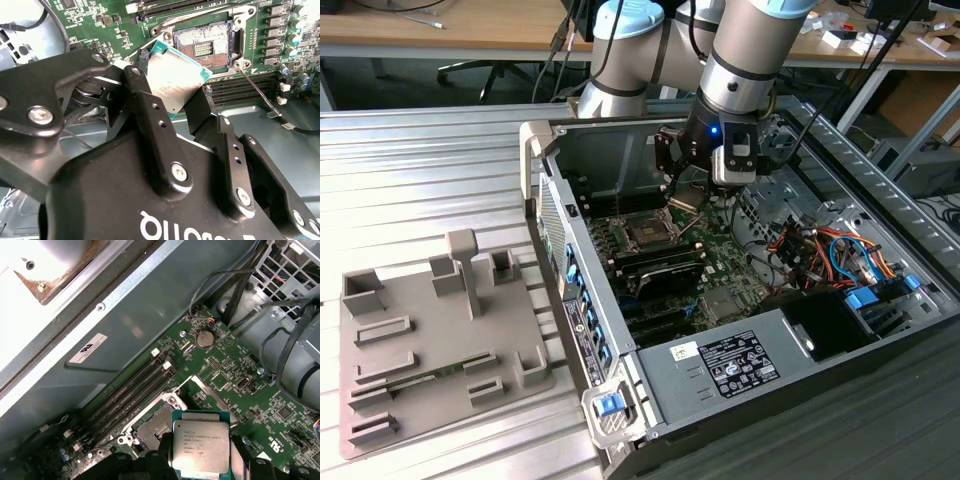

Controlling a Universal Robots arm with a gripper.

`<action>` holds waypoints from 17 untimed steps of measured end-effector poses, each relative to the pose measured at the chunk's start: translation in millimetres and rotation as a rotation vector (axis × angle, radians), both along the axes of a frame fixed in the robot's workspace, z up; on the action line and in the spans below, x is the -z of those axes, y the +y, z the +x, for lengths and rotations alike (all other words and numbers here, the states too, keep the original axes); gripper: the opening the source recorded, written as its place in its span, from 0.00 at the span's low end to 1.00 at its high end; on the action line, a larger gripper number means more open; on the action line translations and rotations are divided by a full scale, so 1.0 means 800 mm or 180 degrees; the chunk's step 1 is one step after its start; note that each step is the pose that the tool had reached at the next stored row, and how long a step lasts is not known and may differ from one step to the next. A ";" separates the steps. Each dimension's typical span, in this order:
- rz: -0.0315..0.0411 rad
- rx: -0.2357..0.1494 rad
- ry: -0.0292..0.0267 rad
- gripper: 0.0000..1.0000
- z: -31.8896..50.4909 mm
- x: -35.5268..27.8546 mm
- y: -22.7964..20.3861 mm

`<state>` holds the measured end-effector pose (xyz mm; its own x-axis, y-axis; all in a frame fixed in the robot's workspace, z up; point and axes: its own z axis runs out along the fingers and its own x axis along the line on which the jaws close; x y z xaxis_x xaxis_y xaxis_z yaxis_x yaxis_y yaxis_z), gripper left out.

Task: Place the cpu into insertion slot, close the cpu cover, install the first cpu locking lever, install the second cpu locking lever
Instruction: 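Place the cpu into insertion slot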

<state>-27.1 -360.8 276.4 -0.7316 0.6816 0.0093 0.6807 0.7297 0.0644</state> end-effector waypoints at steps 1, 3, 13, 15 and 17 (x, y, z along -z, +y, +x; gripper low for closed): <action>0.0000 0.0011 0.0000 0.54 0.000 0.0000 0.0000; -0.0001 0.0030 0.0000 0.54 0.000 0.0000 0.0000; -0.0002 0.0105 0.0000 0.54 0.000 0.0000 0.0000; -0.0002 0.0135 0.0000 0.54 0.000 0.0000 0.0000; -0.0002 0.0156 0.0000 0.54 0.000 0.0000 0.0000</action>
